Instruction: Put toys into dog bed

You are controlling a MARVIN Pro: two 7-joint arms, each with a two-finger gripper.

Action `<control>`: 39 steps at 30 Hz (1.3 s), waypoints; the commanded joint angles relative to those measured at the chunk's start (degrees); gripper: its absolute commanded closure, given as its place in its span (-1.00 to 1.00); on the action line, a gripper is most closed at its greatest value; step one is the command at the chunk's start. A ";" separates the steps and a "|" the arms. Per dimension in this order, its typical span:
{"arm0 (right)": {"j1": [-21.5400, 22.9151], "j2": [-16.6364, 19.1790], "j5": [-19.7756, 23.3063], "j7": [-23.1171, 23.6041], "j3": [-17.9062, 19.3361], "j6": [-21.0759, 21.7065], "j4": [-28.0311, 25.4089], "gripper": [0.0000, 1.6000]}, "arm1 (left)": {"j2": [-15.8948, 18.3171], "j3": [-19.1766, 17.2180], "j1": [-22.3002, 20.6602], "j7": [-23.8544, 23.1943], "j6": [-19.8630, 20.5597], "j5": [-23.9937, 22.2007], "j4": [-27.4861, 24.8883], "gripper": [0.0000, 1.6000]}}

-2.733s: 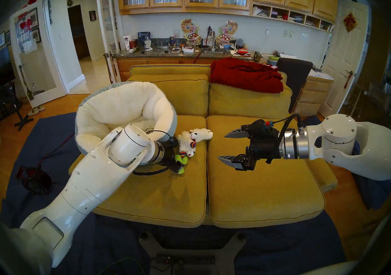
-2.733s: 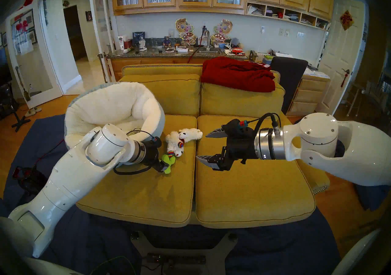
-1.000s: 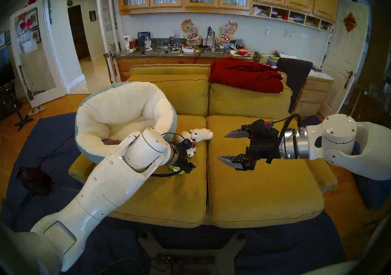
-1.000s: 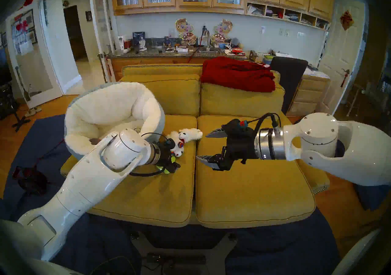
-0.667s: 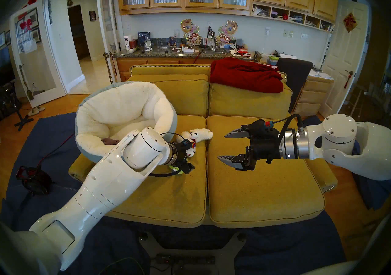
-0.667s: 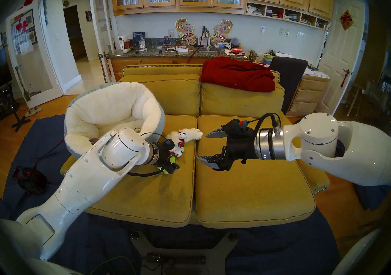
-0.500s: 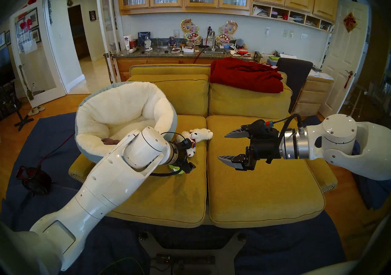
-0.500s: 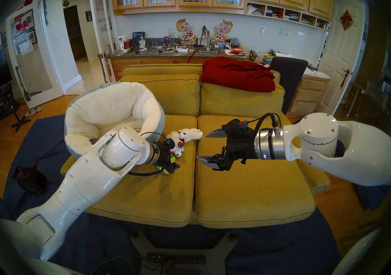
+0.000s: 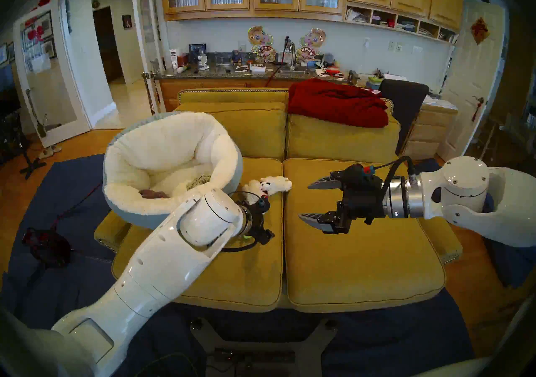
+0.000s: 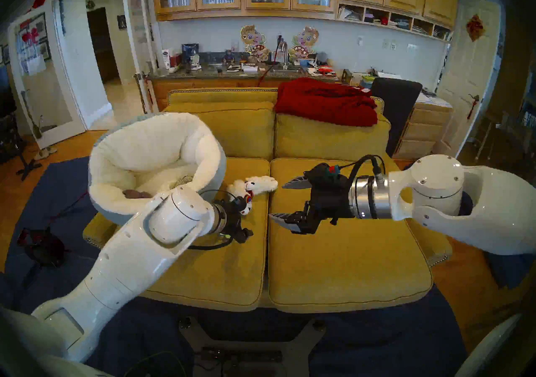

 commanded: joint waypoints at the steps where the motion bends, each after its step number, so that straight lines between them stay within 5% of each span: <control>1: 1.22 -0.07 -0.01 -0.12 1.15 -0.60 0.01 -1.00 | -4.26 -2.40 1.84 3.45 -0.15 1.60 -0.37 -1.00; 17: 1.23 -0.07 -0.01 -0.12 1.14 -0.62 0.01 -1.00 | -7.32 -9.42 2.19 4.93 -0.15 3.44 2.61 -1.00; 35: 1.26 -0.07 -0.01 -0.12 1.13 -0.65 0.02 -1.00 | -12.61 -10.20 1.14 4.63 -0.15 8.09 11.35 -1.00; 37: 1.26 -0.07 -0.01 -0.12 1.13 -0.64 0.02 -1.00 | -13.03 -10.48 0.99 4.57 -0.15 8.59 11.81 -0.62; 38: 1.26 -0.07 -0.01 -0.12 1.13 -0.64 0.02 -1.00 | -13.22 -10.62 0.96 4.51 -0.15 8.87 11.97 0.16; 39: 1.26 -0.07 -0.01 -0.12 1.13 -0.65 0.02 -1.00 | -13.40 -10.77 0.93 4.46 -0.15 9.19 12.10 0.35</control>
